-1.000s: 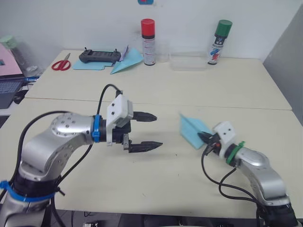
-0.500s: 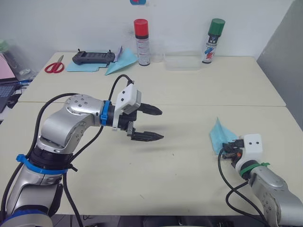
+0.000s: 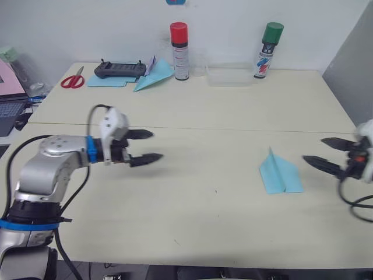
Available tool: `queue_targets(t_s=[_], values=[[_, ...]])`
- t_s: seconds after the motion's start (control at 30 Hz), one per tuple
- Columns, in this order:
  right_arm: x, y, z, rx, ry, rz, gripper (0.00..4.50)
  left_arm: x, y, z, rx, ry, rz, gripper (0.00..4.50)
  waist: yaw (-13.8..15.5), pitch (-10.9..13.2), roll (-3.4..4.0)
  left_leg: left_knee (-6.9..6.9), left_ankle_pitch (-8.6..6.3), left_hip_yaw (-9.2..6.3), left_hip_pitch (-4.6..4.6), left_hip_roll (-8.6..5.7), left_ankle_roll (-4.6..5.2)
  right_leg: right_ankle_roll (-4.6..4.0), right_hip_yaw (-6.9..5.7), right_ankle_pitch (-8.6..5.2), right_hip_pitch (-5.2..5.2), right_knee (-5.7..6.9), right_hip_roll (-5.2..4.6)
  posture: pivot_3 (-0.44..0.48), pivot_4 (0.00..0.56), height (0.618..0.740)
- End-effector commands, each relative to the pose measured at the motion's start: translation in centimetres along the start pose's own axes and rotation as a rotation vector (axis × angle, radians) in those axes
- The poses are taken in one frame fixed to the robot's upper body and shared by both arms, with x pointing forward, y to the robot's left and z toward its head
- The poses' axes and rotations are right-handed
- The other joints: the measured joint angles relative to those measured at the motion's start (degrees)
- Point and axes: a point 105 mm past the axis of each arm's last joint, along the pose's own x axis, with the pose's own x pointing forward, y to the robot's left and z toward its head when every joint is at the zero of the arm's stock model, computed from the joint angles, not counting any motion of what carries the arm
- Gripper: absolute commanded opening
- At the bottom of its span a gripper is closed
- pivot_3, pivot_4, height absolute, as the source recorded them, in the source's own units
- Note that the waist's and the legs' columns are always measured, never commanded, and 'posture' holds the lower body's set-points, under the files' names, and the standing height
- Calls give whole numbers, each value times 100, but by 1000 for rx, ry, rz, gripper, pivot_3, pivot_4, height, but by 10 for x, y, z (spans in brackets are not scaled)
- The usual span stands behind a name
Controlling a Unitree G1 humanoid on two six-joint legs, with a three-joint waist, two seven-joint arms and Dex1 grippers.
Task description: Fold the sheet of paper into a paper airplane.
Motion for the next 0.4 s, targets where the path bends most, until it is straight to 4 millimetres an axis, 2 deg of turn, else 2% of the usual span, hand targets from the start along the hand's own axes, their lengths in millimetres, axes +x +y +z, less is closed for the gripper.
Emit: queue_targets(t_s=[0.03, 0.1, 0.17, 0.3, 0.4], values=[[-26, -19, 2, -94, 42, 12, 4474, -53, 30, 10, 42, 15, 238, 4500, -36, 7, -8, 0, 0, 1, -1, 2, 0, 0, 0, 0, -3, 1, 0, 0, 150, 740], [-30, -21, 8, -104, 51, 33, 4474, -84, 44, 13, 65, 43, 350, 4500, -65, 11, -12, -1, 0, -1, 0, 11, 0, -1, -2, 0, -7, 7, 4, 0, 150, 740], [-27, -20, 14, -116, 43, 58, 4474, -99, 48, 13, 78, 64, 384, 4500, -89, 14, -4, -1, 0, 0, 8, 13, 0, -3, -1, -1, -6, 12, 6, 0, 150, 740], [-15, -23, 26, -147, -3, 51, 4474, -106, 50, 11, 99, 107, 372, 4500, -125, 14, 32, 5, 1, 19, 19, 1, -1, 3, 15, 4, 5, 12, -8, 0, 150, 740], [-9, -24, 33, -152, -19, 53, 4474, -109, 58, 18, 145, 100, 398, 4500, -113, 14, 31, 9, 1, 23, 12, 2, -1, 6, 11, 6, 1, 13, -10, 0, 150, 740]])
